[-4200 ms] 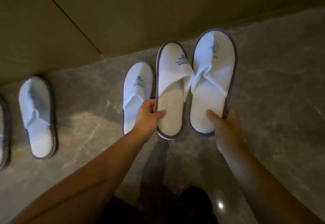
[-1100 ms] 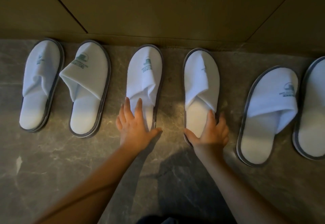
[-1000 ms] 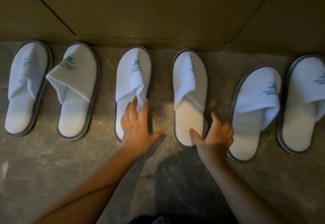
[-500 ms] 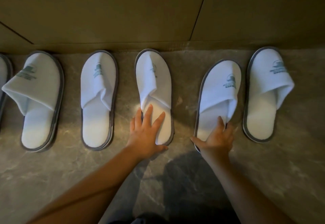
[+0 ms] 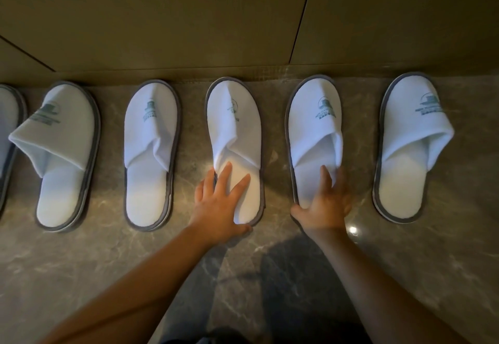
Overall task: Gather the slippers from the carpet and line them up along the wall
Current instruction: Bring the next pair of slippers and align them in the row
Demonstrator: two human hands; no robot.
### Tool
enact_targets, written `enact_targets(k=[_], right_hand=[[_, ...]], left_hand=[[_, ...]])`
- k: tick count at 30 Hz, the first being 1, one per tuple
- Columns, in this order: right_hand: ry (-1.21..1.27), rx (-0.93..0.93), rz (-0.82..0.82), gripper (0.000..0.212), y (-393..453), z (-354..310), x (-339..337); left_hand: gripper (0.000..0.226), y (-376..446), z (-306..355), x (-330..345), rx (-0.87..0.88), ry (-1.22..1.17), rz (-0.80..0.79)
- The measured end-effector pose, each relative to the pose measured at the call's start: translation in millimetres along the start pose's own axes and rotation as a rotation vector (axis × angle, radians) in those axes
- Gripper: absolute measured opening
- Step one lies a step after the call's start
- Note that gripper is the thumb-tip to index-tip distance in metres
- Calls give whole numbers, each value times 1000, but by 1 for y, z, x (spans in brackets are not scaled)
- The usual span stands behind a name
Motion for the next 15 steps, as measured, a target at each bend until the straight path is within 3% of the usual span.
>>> enact_targets(k=[15], right_hand=[[-7,-7,-11,94,3,-3,-4]], left_hand=[[95,0,-1,-4,17,32,19]])
Point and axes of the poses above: each hand's wrist, its own y-axis towards the middle knuckle, its own x-axis out of the palm, z = x × y, the point moved 5 cm from there along y, towards the middle knuckle, and after that the axes turned 3 degrees about x, right-handed, at the moved point
